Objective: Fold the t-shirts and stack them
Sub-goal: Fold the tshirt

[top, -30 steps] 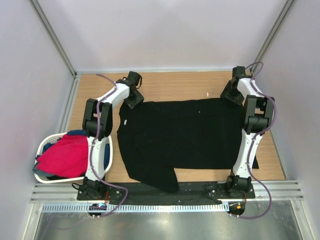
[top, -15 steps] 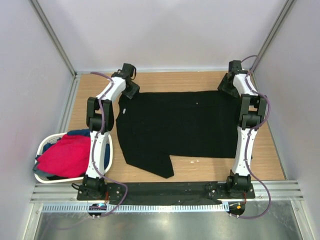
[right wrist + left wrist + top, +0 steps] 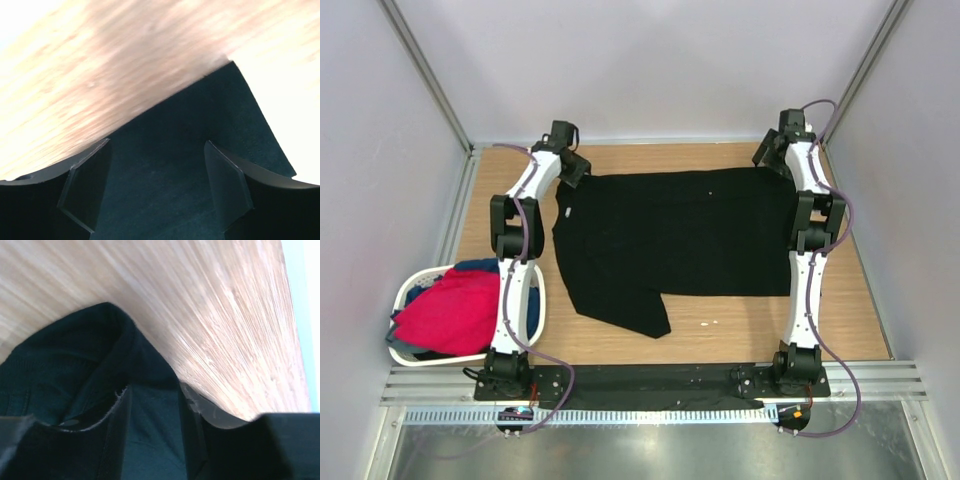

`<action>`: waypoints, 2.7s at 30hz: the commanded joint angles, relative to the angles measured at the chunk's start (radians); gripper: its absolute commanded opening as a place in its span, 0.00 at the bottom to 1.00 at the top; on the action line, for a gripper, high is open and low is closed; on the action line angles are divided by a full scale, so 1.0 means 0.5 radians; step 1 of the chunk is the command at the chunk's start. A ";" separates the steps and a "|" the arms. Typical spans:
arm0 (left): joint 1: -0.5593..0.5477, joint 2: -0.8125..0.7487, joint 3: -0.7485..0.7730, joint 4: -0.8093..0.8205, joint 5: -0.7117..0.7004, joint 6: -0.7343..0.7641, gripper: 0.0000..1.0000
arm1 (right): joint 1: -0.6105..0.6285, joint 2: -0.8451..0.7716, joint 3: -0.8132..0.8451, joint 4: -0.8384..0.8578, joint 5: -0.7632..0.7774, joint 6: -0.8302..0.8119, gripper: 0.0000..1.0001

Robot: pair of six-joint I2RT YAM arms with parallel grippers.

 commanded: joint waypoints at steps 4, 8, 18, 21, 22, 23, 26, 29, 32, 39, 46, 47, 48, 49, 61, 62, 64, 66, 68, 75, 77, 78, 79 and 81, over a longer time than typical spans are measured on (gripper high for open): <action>0.007 -0.270 0.042 0.126 -0.036 0.414 0.54 | -0.011 -0.425 0.201 0.048 -0.290 -0.127 0.84; 0.001 -0.760 -0.130 0.086 -0.011 0.650 0.63 | -0.008 -0.851 -0.080 0.045 -0.278 -0.117 0.86; -0.443 -2.036 -1.528 -0.340 -0.057 0.627 0.63 | -0.011 -1.922 -1.626 0.008 -0.299 0.207 0.93; -0.682 -2.328 -2.022 -0.423 -0.136 0.409 0.61 | -0.008 -2.253 -2.090 -0.001 -0.360 0.266 0.91; -0.735 -2.521 -2.169 -0.423 -0.140 0.266 0.61 | 0.001 -2.325 -2.194 -0.001 -0.385 0.272 0.91; -0.784 -2.635 -2.392 -0.396 -0.143 0.197 0.61 | 0.013 -2.392 -2.380 -0.001 -0.412 0.272 0.90; -0.944 -2.994 -2.670 -0.386 -0.195 -0.081 0.59 | 0.187 -2.632 -2.648 -0.004 -0.450 0.288 0.90; -1.057 -3.206 -2.937 -0.356 -0.217 -0.235 0.59 | 0.573 -2.718 -2.802 -0.007 -0.428 0.407 0.87; -1.106 -3.265 -3.115 -0.343 -0.232 -0.273 0.57 | 0.933 -2.706 -2.876 0.005 -0.367 0.514 0.82; -1.183 -3.165 -3.269 -0.202 -0.308 -0.306 0.54 | 1.268 -2.751 -3.042 -0.059 -0.063 0.613 0.81; -1.241 -2.932 -3.324 0.018 -0.425 -0.334 0.49 | 1.265 -2.728 -3.021 -0.081 0.002 0.711 0.82; -1.241 -2.904 -3.315 0.040 -0.443 -0.331 0.48 | 1.265 -2.706 -3.017 -0.081 0.002 0.714 0.81; -1.244 -2.876 -3.306 0.055 -0.462 -0.331 0.48 | 1.265 -2.687 -3.014 -0.078 -0.023 0.714 0.80; -1.245 -2.845 -3.300 0.077 -0.502 -0.328 0.47 | 1.265 -2.672 -3.014 -0.069 -0.044 0.714 0.80; -1.241 -2.462 -3.250 0.209 -0.646 -0.303 0.32 | 1.553 -2.500 -2.971 0.094 -0.152 0.631 0.70; -1.241 -2.449 -3.247 0.221 -0.646 -0.291 0.23 | 1.623 -2.473 -2.968 0.130 -0.155 0.637 0.68; -1.241 -2.416 -3.220 0.230 -0.640 -0.264 0.13 | 1.697 -2.411 -2.962 0.164 -0.161 0.662 0.66; -1.241 -2.422 -3.186 0.215 -0.634 -0.254 0.01 | 1.786 -2.375 -2.944 0.232 -0.179 0.671 0.65; -1.241 -2.446 -3.119 0.178 -0.631 -0.248 0.00 | 1.829 -2.347 -2.910 0.266 -0.179 0.668 0.64; -1.245 -2.357 -2.733 0.034 -0.704 -0.086 0.00 | 1.832 -2.258 -2.901 0.327 -0.192 0.668 0.62; -1.244 -2.241 -2.640 0.019 -0.686 -0.028 0.00 | 1.829 -2.249 -2.907 0.333 -0.177 0.683 0.62; -1.241 -2.204 -2.594 0.016 -0.686 -0.021 0.00 | 1.829 -2.252 -2.901 0.333 -0.164 0.689 0.62; -1.241 -2.161 -2.527 0.025 -0.680 -0.012 0.00 | 1.829 -2.258 -2.901 0.330 -0.128 0.702 0.63; -1.241 -2.036 -2.465 0.043 -0.662 0.025 0.00 | 1.823 -2.279 -2.904 0.330 -0.091 0.754 0.64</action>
